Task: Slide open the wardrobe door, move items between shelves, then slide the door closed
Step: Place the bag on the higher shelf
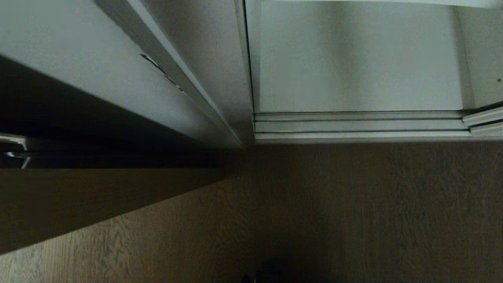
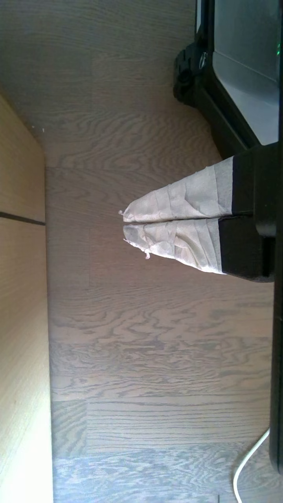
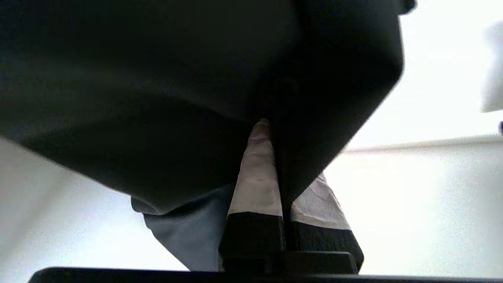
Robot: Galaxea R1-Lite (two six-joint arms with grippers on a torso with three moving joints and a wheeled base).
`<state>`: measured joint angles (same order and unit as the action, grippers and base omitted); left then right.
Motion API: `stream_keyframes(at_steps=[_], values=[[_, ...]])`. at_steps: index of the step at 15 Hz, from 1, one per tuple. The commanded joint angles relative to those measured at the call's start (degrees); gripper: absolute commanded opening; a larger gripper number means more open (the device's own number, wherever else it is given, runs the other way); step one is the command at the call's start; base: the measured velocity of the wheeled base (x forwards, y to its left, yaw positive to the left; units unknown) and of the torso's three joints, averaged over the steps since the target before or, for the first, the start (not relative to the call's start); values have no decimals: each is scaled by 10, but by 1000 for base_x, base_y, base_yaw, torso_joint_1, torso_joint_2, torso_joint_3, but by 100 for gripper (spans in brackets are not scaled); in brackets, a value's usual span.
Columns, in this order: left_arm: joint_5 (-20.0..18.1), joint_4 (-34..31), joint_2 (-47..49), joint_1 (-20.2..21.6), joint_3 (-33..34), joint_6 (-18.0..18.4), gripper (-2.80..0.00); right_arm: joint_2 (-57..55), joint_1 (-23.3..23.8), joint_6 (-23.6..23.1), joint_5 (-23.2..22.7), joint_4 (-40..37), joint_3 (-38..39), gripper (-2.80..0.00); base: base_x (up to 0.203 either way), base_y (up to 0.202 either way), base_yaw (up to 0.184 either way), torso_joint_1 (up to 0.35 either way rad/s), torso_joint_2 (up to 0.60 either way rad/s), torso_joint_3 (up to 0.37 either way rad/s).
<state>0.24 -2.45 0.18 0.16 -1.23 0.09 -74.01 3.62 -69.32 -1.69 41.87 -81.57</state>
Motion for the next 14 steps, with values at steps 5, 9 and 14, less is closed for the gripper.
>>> stream_keyframes(at_steps=[5,9,14], values=[[0,-1,0,0,0,0,-280,-114,110,3,-10,95,-51,-280,0,0,0,0,0,0],[0,-1,0,0,0,0,-280,-196,154,18,-6,96,-167,-280,0,0,0,0,0,0],[0,0,0,0,0,0,-280,-252,188,27,-1,103,-248,-280,0,0,0,0,0,0]])
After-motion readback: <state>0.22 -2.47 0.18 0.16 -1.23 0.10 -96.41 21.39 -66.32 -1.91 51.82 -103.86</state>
